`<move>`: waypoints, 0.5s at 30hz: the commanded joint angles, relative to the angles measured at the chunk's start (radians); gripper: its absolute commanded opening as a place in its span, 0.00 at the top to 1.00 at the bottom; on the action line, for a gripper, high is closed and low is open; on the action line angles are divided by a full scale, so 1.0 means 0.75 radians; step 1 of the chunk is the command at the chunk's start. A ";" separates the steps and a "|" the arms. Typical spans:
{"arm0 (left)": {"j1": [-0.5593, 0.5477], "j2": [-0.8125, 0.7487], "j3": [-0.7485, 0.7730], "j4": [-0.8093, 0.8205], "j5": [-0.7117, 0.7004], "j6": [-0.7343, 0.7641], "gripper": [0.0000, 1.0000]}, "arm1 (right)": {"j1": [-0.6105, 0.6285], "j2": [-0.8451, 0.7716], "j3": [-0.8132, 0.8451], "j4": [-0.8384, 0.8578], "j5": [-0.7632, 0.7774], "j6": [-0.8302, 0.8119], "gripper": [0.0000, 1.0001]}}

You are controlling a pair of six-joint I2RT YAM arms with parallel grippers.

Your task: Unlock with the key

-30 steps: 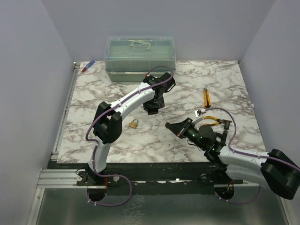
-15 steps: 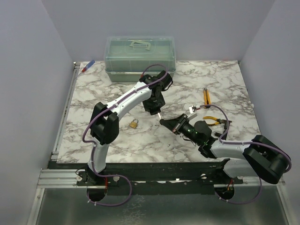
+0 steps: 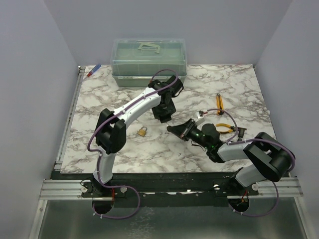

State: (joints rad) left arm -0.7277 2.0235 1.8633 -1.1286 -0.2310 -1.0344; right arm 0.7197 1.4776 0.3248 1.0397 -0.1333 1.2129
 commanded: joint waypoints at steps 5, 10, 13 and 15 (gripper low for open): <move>0.002 -0.092 -0.009 0.022 -0.029 -0.020 1.00 | -0.007 0.044 0.021 0.047 -0.047 0.014 1.00; 0.002 -0.098 -0.023 0.026 -0.021 -0.020 1.00 | -0.014 0.062 0.033 0.035 -0.043 0.005 1.00; 0.002 -0.106 -0.032 0.032 -0.022 -0.021 1.00 | -0.015 0.076 0.033 0.034 -0.044 0.018 1.00; 0.002 -0.113 -0.034 0.035 -0.031 -0.023 1.00 | -0.016 0.077 0.029 0.021 -0.041 0.021 1.00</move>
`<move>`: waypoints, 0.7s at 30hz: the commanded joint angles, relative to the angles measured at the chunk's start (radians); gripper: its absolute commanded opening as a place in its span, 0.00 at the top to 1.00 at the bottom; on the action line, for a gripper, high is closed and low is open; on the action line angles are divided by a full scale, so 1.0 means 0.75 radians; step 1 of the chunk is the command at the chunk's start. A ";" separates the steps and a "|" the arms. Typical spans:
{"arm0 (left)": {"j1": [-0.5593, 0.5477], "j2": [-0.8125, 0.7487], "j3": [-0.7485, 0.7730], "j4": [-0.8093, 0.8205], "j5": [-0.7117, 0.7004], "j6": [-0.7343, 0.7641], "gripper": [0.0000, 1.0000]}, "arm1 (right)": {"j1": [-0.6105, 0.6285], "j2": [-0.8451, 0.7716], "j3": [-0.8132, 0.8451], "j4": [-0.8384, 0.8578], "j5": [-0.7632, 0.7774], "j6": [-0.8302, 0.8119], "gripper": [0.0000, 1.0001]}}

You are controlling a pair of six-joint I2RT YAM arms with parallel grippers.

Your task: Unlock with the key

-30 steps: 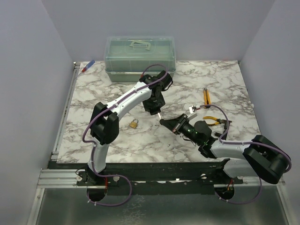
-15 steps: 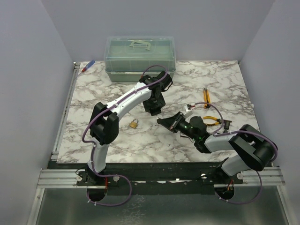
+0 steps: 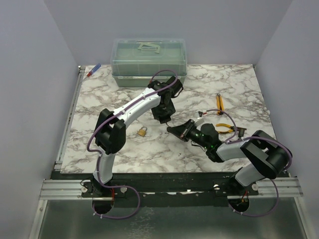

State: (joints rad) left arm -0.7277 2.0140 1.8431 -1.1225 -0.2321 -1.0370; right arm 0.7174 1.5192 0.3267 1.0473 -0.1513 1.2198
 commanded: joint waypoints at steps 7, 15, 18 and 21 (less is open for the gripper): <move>-0.001 -0.104 -0.023 0.043 -0.006 -0.025 1.00 | -0.012 0.027 0.038 0.024 -0.022 -0.004 1.00; -0.004 -0.112 -0.040 0.063 0.006 -0.029 1.00 | -0.014 0.077 0.069 0.062 -0.039 -0.003 1.00; -0.005 -0.110 -0.042 0.068 0.013 -0.030 1.00 | -0.016 0.081 0.070 0.061 -0.032 0.001 1.00; -0.010 -0.111 -0.042 0.075 0.017 -0.033 1.00 | -0.017 0.083 0.065 0.065 -0.020 0.009 1.00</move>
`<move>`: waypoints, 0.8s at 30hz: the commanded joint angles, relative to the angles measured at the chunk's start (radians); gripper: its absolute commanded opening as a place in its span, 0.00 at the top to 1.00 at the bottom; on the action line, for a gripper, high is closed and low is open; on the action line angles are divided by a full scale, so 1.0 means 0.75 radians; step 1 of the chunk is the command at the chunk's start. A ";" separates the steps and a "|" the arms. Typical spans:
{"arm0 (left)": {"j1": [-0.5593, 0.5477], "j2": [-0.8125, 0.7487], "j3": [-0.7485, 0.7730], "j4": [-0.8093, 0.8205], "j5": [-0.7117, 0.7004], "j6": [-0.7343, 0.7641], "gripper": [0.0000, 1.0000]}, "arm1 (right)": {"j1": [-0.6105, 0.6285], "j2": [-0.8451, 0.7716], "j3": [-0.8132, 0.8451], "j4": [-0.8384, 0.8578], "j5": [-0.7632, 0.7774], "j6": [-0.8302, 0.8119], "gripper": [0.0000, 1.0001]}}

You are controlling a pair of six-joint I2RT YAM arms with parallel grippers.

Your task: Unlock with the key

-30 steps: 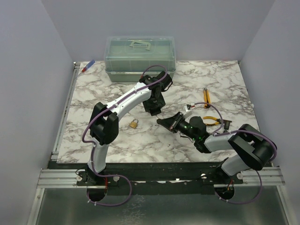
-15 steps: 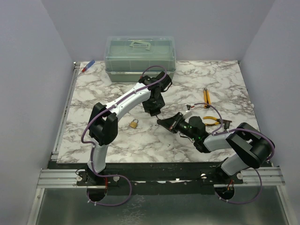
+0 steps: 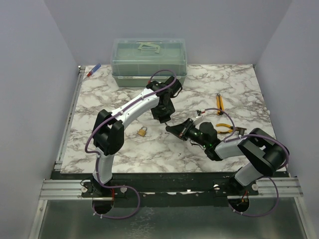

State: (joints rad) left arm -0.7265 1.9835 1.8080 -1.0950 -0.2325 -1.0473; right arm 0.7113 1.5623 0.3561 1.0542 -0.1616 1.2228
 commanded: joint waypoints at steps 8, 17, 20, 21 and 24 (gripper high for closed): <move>-0.019 -0.073 -0.008 0.050 0.033 -0.029 1.00 | -0.016 0.019 0.024 0.030 0.039 0.012 1.00; -0.036 -0.082 -0.017 0.065 0.047 -0.095 1.00 | -0.017 0.002 0.093 -0.072 0.091 -0.018 1.00; -0.036 -0.085 -0.020 0.069 0.045 -0.117 1.00 | -0.016 -0.003 0.093 -0.070 0.112 -0.018 1.00; -0.036 -0.087 -0.023 0.069 0.041 -0.124 1.00 | -0.016 -0.008 0.090 -0.070 0.121 -0.019 1.00; -0.036 -0.094 -0.024 0.069 0.029 -0.138 1.00 | -0.016 -0.036 0.074 -0.078 0.158 -0.032 1.00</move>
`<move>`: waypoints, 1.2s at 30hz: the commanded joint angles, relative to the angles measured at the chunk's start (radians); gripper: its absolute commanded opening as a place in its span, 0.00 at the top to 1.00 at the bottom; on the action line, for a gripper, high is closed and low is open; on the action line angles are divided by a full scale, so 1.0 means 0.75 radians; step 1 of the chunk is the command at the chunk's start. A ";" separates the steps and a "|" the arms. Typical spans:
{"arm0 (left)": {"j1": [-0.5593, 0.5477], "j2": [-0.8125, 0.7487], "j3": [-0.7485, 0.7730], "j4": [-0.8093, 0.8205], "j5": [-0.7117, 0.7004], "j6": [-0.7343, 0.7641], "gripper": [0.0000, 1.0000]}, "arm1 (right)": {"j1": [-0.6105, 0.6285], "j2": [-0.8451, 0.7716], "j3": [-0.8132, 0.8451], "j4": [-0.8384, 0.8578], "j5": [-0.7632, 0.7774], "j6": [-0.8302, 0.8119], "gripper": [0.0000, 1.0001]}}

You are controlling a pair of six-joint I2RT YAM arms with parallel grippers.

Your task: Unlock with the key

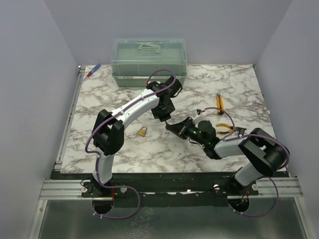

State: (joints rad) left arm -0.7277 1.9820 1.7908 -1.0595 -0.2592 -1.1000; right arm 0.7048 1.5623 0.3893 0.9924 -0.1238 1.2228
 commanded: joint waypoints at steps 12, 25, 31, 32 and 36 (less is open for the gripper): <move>-0.034 -0.120 -0.037 0.046 0.099 -0.158 1.00 | -0.005 -0.020 0.060 0.043 0.100 -0.240 1.00; -0.004 -0.154 -0.102 0.149 0.096 -0.086 1.00 | -0.006 -0.085 0.011 0.027 0.053 -0.171 1.00; 0.034 -0.177 -0.132 0.213 0.096 -0.069 1.00 | -0.006 -0.061 -0.018 0.058 -0.028 -0.118 1.00; 0.038 -0.180 -0.133 0.222 0.093 -0.065 1.00 | -0.006 -0.057 -0.023 0.062 -0.037 -0.108 1.00; 0.054 -0.187 -0.131 0.246 0.078 -0.048 1.00 | -0.005 -0.046 -0.044 0.093 -0.064 -0.079 1.00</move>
State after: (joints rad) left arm -0.6994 1.9011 1.6901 -0.9367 -0.2207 -1.1561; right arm 0.7044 1.5257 0.3775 1.0023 -0.1284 1.1309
